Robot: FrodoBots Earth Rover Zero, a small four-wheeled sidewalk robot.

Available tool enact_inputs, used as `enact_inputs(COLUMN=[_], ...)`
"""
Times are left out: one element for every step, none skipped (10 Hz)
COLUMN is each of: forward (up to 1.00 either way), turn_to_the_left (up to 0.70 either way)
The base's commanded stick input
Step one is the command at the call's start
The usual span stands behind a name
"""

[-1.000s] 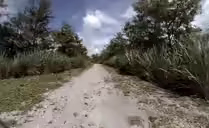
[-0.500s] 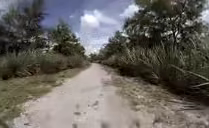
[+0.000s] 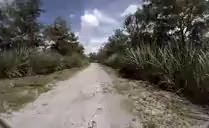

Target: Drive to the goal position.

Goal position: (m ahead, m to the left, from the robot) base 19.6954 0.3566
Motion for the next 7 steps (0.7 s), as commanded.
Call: enact_inputs(forward=[0.84,0.84,0.84,0.84,0.84,0.84,0.84], turn_to_the_left=[0.0,0.0,0.0,0.0,0.0,0.0,0.0])
